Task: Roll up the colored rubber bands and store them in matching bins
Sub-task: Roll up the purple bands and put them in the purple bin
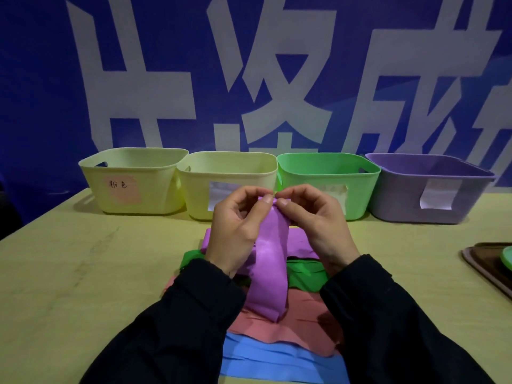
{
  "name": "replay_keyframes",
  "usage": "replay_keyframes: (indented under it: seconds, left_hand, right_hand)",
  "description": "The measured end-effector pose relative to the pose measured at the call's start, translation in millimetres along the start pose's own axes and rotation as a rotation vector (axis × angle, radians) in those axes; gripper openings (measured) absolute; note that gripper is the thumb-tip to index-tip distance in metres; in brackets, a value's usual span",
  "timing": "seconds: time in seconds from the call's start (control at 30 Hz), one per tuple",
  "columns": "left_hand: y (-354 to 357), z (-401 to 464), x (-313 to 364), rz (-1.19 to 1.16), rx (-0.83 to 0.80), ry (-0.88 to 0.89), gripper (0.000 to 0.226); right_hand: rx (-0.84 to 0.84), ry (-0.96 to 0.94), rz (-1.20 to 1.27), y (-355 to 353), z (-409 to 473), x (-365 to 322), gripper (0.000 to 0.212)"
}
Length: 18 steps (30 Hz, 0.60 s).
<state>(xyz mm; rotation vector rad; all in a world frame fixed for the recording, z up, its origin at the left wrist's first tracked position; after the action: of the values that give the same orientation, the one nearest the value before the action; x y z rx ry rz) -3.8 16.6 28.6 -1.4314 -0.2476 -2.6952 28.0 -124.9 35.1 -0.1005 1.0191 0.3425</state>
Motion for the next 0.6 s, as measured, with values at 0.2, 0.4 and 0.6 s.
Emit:
replay_keyframes:
  seconds: [0.2, 0.4, 0.6]
  left_hand:
    - [1.0, 0.6, -0.9, 0.058, -0.001, 0.002, 0.022]
    - [3.8, 0.3, 4.3, 0.079, -0.016, 0.045, 0.022]
    - [1.2, 0.9, 5.4, 0.088, -0.003, 0.061, 0.025]
  right_hand:
    - [0.003, 0.029, -0.014, -6.2, 2.2, 6.0, 0.026]
    - [-0.052, -0.006, -0.047, -1.9, 0.2, 3.1, 0.016]
    - [-0.028, 0.003, -0.068, -4.3, -0.2, 4.9, 0.009]
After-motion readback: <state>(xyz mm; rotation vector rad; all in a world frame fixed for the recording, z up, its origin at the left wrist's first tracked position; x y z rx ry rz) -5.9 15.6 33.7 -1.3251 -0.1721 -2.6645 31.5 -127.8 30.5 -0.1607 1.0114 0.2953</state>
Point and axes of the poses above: each hand's wrist, its own z-axis towards the middle knuckle, its own y-axis out of the palm, x = y × z, the point moved 8 cm from there along z, towards the middle knuckle
